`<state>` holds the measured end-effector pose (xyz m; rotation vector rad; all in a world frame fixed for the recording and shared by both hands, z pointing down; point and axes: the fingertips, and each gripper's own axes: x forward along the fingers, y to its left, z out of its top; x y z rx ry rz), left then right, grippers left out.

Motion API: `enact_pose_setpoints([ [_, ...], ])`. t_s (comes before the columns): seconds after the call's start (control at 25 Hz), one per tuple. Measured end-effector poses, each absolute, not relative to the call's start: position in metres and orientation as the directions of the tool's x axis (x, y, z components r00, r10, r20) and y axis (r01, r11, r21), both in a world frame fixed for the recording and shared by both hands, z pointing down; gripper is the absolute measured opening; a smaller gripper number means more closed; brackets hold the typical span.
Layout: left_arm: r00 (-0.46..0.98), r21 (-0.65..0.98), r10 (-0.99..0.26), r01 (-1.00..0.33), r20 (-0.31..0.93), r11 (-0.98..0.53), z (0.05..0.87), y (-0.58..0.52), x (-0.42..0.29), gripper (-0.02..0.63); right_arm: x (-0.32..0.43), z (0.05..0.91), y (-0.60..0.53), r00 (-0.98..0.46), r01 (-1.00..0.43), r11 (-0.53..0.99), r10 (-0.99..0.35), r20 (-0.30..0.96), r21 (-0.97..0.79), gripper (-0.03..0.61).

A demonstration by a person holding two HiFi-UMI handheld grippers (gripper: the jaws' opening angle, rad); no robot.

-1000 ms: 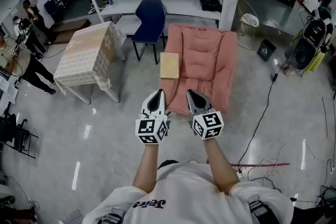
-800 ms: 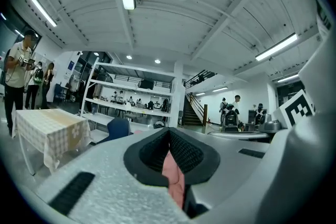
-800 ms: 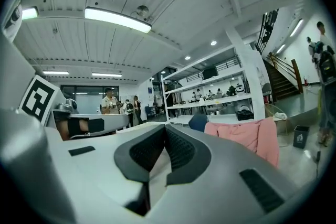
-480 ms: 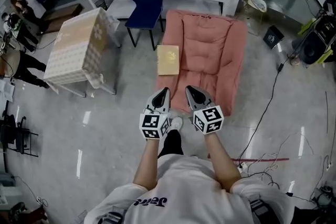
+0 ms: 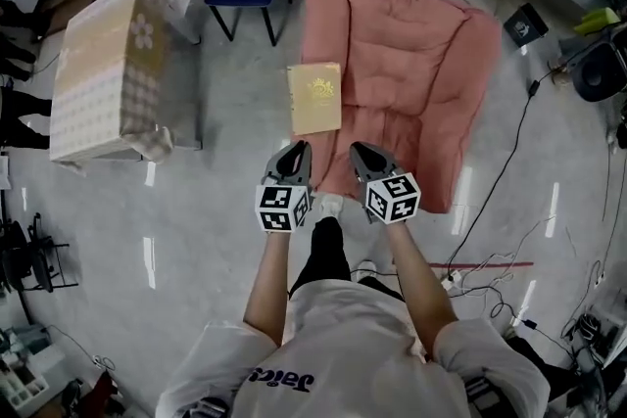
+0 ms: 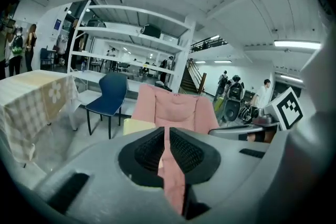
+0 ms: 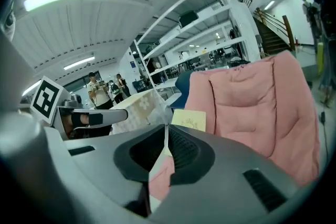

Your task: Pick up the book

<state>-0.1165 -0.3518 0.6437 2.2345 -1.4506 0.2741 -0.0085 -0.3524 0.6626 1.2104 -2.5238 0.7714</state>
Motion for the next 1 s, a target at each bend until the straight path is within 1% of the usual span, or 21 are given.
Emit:
enact_pose_setpoints([
  [0.12,0.421,0.291,-0.787,-0.903,0.452,-0.316,0.684,-0.391,-0.130,0.019,-0.009,0.707,-0.391,-0.626,-0.779,0.487,-0.625,0.466,-0.394,0.018],
  [0.16,0.420,0.301,-0.779,-0.903,0.466,-0.307,0.697,-0.403,-0.134,0.020,-0.009,0.722,-0.403,-0.630,-0.776,0.479,-0.612,0.478,-0.410,0.036],
  [0.24,0.423,0.319,-0.760,-0.901,0.494,-0.294,0.722,-0.425,-0.142,0.038,-0.012,0.750,-0.427,-0.640,-0.768,0.464,-0.583,0.501,-0.442,0.124],
  [0.36,0.438,0.342,-0.721,-0.894,0.537,-0.288,0.761,-0.449,-0.150,0.109,-0.013,0.789,-0.456,-0.641,-0.768,0.443,-0.553,0.533,-0.463,0.138],
  [0.44,0.457,0.370,-0.689,-0.884,0.562,-0.285,0.786,-0.459,-0.152,0.168,-0.014,0.813,-0.469,-0.642,-0.767,0.434,-0.536,0.548,-0.472,0.163],
  [0.56,0.477,0.407,-0.654,-0.872,0.588,-0.271,0.818,-0.473,-0.154,0.221,-0.016,0.847,-0.486,-0.646,-0.763,0.424,-0.512,0.566,-0.488,0.215],
  [0.6,0.480,0.418,-0.643,-0.870,0.597,-0.260,0.827,-0.477,-0.155,0.234,-0.015,0.857,-0.491,-0.648,-0.762,0.411,-0.503,0.572,-0.501,0.224],
  [0.68,0.485,0.446,-0.624,-0.864,0.613,-0.233,0.844,-0.485,-0.154,0.263,-0.012,0.879,-0.498,-0.659,-0.750,0.364,-0.485,0.576,-0.552,0.230],
  [0.8,0.512,0.506,-0.602,-0.839,0.612,-0.199,0.863,-0.498,-0.150,0.281,-0.013,0.901,-0.508,-0.688,-0.708,0.277,-0.478,0.547,-0.649,0.230],
  [1.0,0.514,0.518,-0.583,-0.837,0.630,-0.178,0.881,-0.512,-0.151,0.284,-0.022,0.914,-0.520,-0.714,-0.658,0.225,-0.489,0.501,-0.719,0.219],
])
